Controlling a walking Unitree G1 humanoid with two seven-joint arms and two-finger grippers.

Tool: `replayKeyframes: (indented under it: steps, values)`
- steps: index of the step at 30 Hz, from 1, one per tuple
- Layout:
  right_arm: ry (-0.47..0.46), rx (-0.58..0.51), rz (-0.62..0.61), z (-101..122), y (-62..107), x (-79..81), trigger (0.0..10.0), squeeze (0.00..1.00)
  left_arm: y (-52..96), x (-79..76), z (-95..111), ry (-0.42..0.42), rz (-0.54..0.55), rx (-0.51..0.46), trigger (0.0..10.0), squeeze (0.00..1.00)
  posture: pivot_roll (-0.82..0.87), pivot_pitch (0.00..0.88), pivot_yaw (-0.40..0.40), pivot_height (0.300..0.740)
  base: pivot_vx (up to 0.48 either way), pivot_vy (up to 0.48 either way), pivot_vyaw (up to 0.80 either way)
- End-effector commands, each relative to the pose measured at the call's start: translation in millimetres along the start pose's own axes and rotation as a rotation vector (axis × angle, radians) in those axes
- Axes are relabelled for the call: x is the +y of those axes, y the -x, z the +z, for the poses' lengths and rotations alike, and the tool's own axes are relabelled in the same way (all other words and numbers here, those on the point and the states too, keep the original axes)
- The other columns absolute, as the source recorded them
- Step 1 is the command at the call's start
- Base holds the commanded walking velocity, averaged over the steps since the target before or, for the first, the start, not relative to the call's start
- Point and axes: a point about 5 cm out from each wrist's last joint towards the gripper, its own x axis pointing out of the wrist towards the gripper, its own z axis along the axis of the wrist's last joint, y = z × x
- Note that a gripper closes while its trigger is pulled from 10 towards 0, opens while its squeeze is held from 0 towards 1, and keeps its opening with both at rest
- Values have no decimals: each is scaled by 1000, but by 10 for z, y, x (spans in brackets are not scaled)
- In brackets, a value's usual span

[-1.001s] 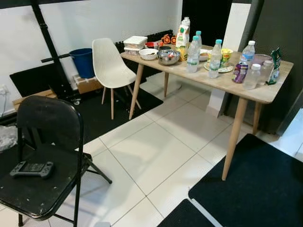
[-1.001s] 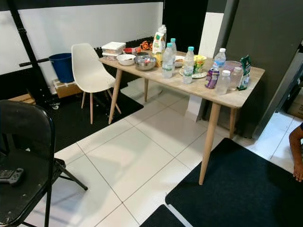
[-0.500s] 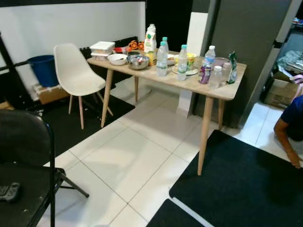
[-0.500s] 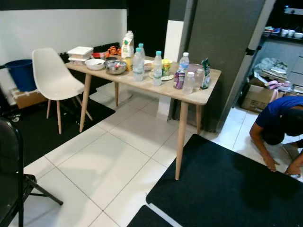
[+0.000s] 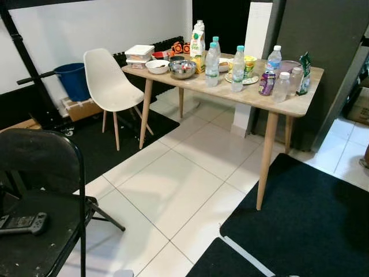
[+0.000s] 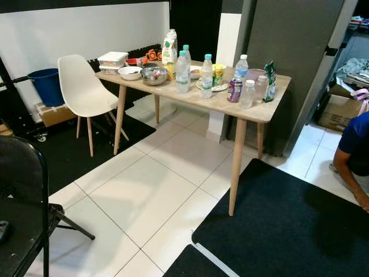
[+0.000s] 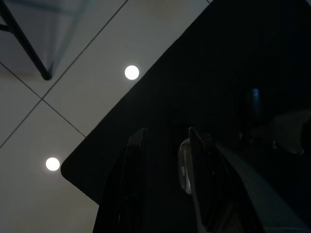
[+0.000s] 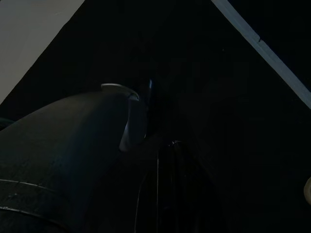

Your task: Restocking fridge

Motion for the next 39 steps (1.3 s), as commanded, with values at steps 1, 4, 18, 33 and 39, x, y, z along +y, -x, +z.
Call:
replayKeyframes:
  steps: [1, 4, 18, 33, 39]
  values:
    - [1, -2, 1, -4, 0, 3, 10000, 0, 0, -35, -51, 12, -10, 20, 10000, 0, -62, 0, 21, 740, 0, 0, 0]
    - [-5, -13, 0, 24, 0, -6, 10000, 0, -5, -46, -32, 5, -18, 17, 10000, 0, -62, 0, 20, 740, 0, 0, 0]
    - [0, -1, 0, 2, 1, -6, 10000, 0, -6, -84, -68, -6, -34, 34, 10000, 0, -61, 0, 17, 740, 0, 0, -167]
    - [-6, -18, 2, 36, -3, 0, 10000, 0, -7, -81, -58, -16, -34, 33, 10000, 0, -56, 0, 16, 740, 17, 0, -262]
    - [-4, -19, 2, 40, -3, 1, 10000, 0, -5, -72, -61, -22, -34, 35, 10000, 0, -54, 0, 15, 740, 247, 0, 0]
